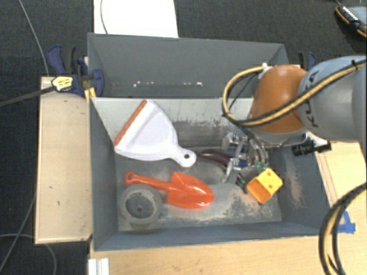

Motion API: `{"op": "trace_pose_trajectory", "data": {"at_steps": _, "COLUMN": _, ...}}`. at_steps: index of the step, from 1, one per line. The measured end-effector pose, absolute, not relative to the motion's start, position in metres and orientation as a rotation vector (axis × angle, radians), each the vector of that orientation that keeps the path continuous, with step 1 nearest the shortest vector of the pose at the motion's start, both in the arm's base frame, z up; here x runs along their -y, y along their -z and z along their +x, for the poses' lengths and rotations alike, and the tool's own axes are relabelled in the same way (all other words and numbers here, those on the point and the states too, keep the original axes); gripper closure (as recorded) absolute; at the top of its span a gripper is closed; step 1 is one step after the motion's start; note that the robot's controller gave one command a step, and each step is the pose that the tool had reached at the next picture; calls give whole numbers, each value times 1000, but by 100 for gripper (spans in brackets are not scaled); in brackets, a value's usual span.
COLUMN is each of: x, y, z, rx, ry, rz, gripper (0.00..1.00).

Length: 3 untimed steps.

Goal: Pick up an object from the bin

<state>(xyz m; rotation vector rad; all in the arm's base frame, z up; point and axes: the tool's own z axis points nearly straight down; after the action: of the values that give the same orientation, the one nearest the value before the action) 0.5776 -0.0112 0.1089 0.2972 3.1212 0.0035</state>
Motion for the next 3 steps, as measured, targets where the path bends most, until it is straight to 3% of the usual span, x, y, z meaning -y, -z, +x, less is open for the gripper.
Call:
{"op": "trace_pose_trajectory", "data": {"at_steps": 1, "x": 23, "y": -164, "z": 575, "rx": -3109, "ry": -4, "rz": 338, "gripper": 0}}
{"op": "trace_pose_trajectory", "data": {"at_steps": 2, "x": 3, "y": -102, "z": 559, "rx": -3039, "ry": -2, "rz": 787, "gripper": 0}}
{"op": "trace_pose_trajectory", "data": {"at_steps": 3, "x": 17, "y": -70, "z": 570, "rx": -2998, "ry": -8, "rz": 913, "gripper": 0}}
